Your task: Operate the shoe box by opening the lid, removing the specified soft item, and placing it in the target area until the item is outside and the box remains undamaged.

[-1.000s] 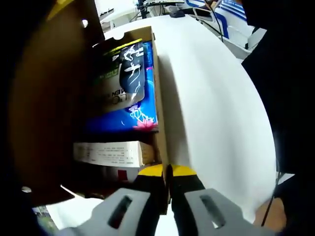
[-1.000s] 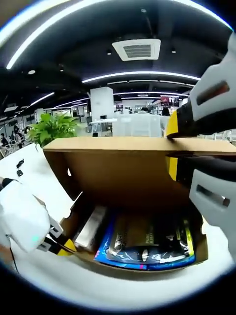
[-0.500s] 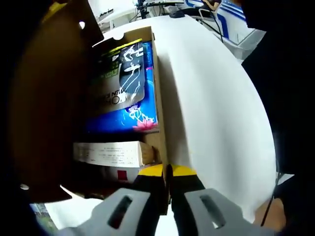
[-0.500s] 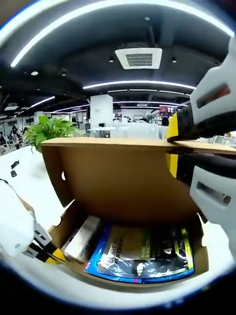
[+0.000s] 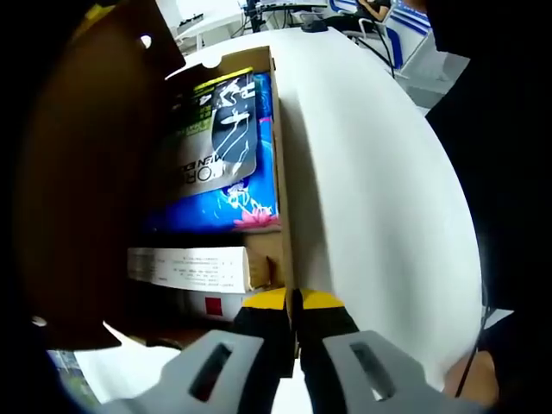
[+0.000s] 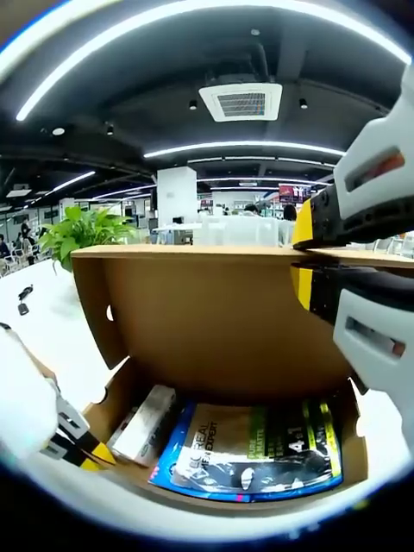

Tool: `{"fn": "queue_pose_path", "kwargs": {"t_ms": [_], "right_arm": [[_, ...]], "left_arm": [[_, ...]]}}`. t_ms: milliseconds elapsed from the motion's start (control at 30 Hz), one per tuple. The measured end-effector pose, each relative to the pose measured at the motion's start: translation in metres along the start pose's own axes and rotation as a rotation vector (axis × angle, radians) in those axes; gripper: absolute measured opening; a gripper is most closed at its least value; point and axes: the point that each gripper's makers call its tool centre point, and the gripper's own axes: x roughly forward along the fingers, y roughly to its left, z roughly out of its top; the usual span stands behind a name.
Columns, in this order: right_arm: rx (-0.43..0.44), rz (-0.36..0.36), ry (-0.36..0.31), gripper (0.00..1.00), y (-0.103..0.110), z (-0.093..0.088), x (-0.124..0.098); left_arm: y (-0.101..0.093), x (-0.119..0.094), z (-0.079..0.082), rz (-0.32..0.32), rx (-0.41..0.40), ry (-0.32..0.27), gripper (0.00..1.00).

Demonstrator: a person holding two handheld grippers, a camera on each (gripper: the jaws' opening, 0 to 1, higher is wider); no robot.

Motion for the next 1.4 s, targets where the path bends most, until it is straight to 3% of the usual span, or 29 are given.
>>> {"fn": "queue_pose_path", "kwargs": {"t_ms": [1400], "right_arm": [[0.068,0.196,-0.025,0.03,-0.006,-0.007,0.039]], "left_arm": [[-0.006,0.002,-0.003,0.005,-0.004,0.022,0.02]]}}
